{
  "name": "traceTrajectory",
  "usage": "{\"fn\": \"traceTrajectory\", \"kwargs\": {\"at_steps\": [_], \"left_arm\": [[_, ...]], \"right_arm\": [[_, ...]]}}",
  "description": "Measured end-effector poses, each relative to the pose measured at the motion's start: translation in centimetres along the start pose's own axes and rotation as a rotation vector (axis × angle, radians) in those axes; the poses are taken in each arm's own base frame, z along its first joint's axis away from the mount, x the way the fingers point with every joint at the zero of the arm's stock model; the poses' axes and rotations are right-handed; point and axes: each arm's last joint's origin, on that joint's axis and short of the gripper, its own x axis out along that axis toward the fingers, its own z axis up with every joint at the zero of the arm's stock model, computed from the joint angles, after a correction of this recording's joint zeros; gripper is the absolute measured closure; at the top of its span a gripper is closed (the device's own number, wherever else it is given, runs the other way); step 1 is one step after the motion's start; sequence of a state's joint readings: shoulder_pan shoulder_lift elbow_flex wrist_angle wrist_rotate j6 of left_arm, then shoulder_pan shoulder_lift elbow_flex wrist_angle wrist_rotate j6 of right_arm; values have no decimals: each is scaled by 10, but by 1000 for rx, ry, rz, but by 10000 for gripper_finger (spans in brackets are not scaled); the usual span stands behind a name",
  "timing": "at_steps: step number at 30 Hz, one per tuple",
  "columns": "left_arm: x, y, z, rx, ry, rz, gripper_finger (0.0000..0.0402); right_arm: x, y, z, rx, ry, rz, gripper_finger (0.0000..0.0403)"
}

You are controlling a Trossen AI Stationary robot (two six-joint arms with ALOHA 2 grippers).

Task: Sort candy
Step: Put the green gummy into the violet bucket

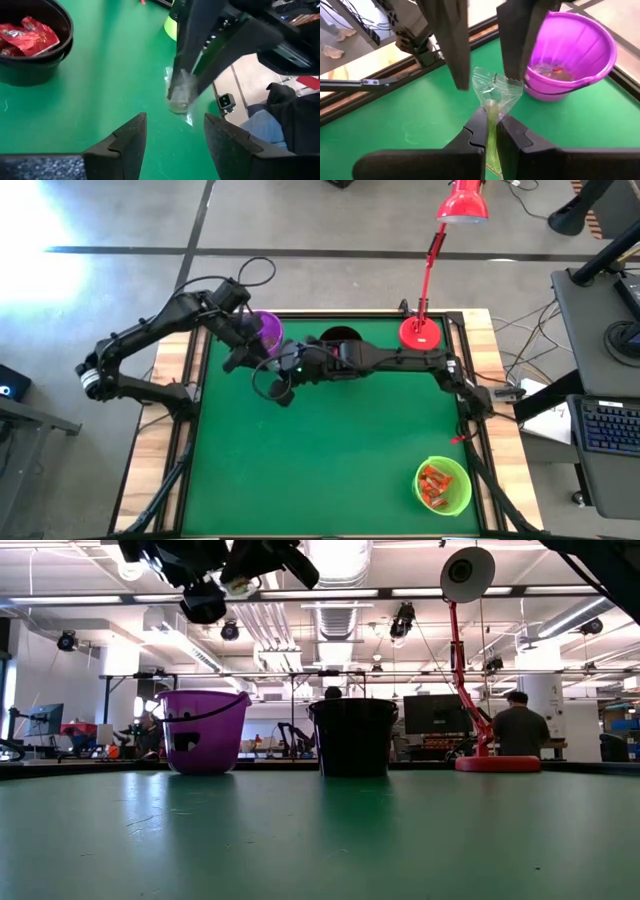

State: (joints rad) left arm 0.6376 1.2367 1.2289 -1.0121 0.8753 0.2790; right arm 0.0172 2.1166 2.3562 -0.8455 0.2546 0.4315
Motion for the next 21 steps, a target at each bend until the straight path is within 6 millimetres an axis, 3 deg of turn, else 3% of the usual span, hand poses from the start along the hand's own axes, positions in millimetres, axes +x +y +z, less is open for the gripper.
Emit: {"fn": "traceTrajectory", "kwargs": {"at_steps": [12,21], "left_arm": [[7,12,11,68,-54,16,255],[9,15,12,59,-48,11,332]], "right_arm": [[1,-8,4,-33,-3,-14,390],[3,-16,6,-63,-1,-29,390]]}}
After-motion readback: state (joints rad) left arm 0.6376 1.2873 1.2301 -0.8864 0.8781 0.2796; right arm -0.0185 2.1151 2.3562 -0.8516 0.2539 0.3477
